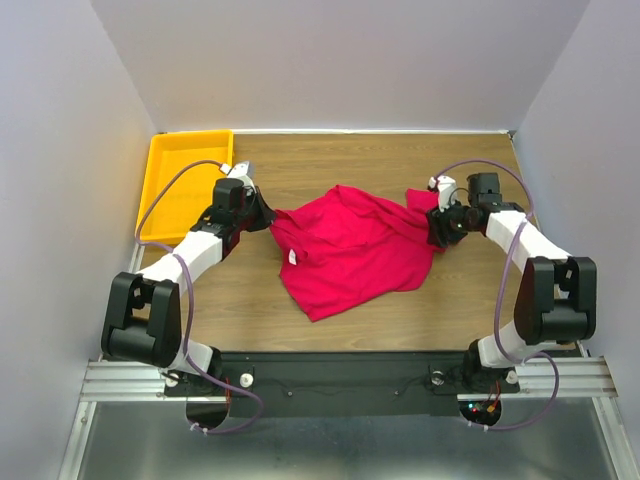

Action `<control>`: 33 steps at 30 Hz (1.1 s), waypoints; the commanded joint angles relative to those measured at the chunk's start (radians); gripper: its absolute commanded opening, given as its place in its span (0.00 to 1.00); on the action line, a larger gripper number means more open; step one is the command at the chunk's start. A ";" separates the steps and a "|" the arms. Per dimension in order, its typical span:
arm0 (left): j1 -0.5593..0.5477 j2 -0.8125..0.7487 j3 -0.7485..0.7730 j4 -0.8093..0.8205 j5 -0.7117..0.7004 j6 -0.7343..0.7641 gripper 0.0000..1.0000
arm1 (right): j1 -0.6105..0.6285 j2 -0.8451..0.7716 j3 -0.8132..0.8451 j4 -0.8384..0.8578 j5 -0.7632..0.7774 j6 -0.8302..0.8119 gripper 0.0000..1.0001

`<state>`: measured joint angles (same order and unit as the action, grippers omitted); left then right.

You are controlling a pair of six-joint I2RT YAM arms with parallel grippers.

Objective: Fold and stack the t-shirts
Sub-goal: Flatten the tshirt out

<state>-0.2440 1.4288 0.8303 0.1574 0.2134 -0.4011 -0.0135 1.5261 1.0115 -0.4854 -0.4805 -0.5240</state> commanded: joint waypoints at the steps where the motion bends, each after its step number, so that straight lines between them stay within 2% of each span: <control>1: 0.006 -0.027 -0.010 0.031 0.015 0.016 0.00 | -0.003 0.005 -0.024 -0.016 0.069 -0.057 0.55; 5: 0.006 -0.021 -0.003 0.033 0.018 0.018 0.00 | -0.005 0.049 -0.017 -0.016 0.094 -0.064 0.51; 8: 0.006 -0.021 0.000 0.033 0.018 0.018 0.00 | -0.003 0.068 0.001 -0.016 0.098 -0.057 0.43; 10: 0.008 -0.021 0.001 0.033 0.017 0.021 0.00 | -0.003 0.059 0.009 -0.016 0.103 -0.056 0.26; 11: 0.006 -0.022 0.001 0.033 0.017 0.021 0.00 | -0.003 0.045 0.012 -0.018 0.106 -0.056 0.10; 13: 0.006 -0.019 0.003 0.033 0.011 0.022 0.00 | -0.005 0.023 0.019 -0.019 0.106 -0.053 0.01; 16: 0.008 -0.021 0.009 0.031 -0.017 0.022 0.00 | -0.003 -0.047 0.071 -0.022 0.085 -0.025 0.00; 20: 0.015 -0.019 0.035 0.036 -0.069 0.010 0.00 | -0.003 -0.038 0.278 0.008 0.097 0.088 0.01; 24: 0.029 0.030 0.084 0.051 -0.118 -0.007 0.00 | -0.005 0.121 0.463 0.097 0.172 0.205 0.00; 25: 0.034 0.065 0.113 0.053 -0.129 -0.016 0.00 | -0.003 0.211 0.502 0.116 0.187 0.241 0.01; 32: 0.051 0.261 0.288 0.047 -0.161 -0.015 0.00 | -0.002 0.587 0.852 0.175 0.394 0.409 0.01; 33: 0.054 0.284 0.312 0.036 -0.173 -0.010 0.00 | -0.002 0.620 0.886 0.185 0.460 0.424 0.01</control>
<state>-0.2016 1.6455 1.0378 0.1680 0.0906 -0.4168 -0.0132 2.0323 1.7973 -0.3477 -0.1986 -0.2260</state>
